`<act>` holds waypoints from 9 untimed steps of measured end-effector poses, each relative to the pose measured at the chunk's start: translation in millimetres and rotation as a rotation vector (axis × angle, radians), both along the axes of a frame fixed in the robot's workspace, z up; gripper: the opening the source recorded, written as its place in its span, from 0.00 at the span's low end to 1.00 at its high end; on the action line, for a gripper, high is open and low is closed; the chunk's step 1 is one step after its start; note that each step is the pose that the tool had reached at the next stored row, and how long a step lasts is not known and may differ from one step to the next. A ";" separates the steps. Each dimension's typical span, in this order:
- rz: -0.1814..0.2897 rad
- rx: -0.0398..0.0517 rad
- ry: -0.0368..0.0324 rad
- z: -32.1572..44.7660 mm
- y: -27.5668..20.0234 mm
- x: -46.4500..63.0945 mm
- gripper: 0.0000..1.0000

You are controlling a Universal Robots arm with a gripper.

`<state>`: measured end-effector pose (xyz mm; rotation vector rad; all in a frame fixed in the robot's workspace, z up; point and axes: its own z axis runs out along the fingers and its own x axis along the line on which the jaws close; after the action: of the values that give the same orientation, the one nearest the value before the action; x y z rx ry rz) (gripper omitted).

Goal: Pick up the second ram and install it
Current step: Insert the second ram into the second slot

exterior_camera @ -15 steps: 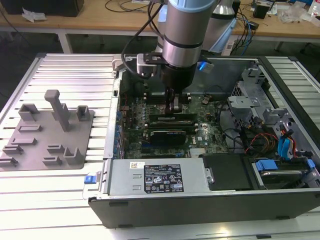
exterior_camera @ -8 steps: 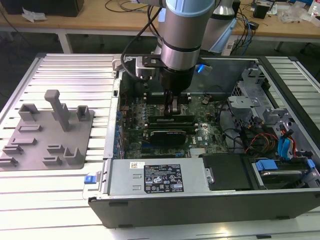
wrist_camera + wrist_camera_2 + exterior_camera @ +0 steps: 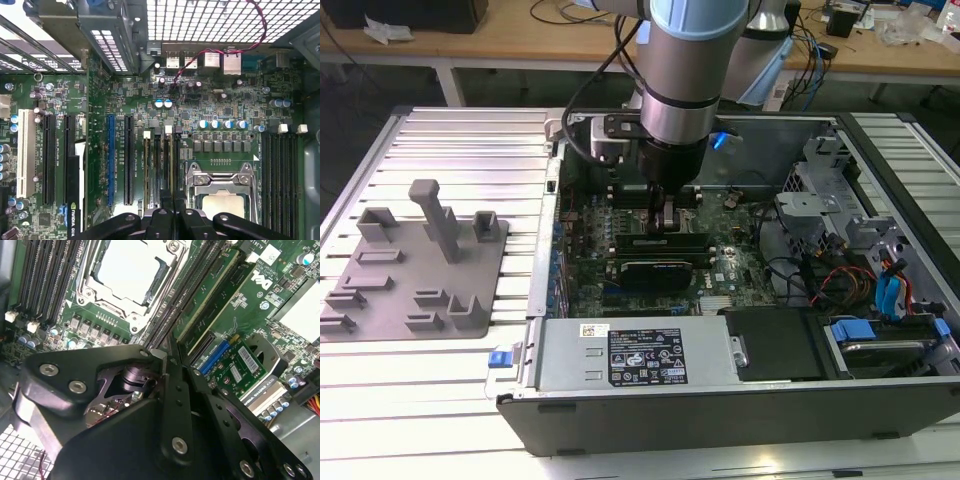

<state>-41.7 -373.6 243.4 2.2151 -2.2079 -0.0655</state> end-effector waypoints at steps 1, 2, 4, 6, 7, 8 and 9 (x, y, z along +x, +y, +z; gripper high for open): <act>0.000 -0.0001 0.0000 -0.8 0.0 0.0 0.09; 0.000 -0.0001 0.0000 -1.3 0.0 0.0 0.09; 0.000 -0.0001 0.0000 -2.4 0.0 0.0 0.09; 0.000 -0.0002 0.0000 -2.7 0.0 0.1 0.09; 0.000 -0.0001 0.0000 -2.8 0.0 0.2 0.09; 0.000 -0.0001 0.0000 -2.8 0.0 0.2 0.09; 0.000 0.0000 -0.0001 -2.9 0.0 0.3 0.09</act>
<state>-41.5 -373.6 240.6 2.2151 -2.2079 -0.0654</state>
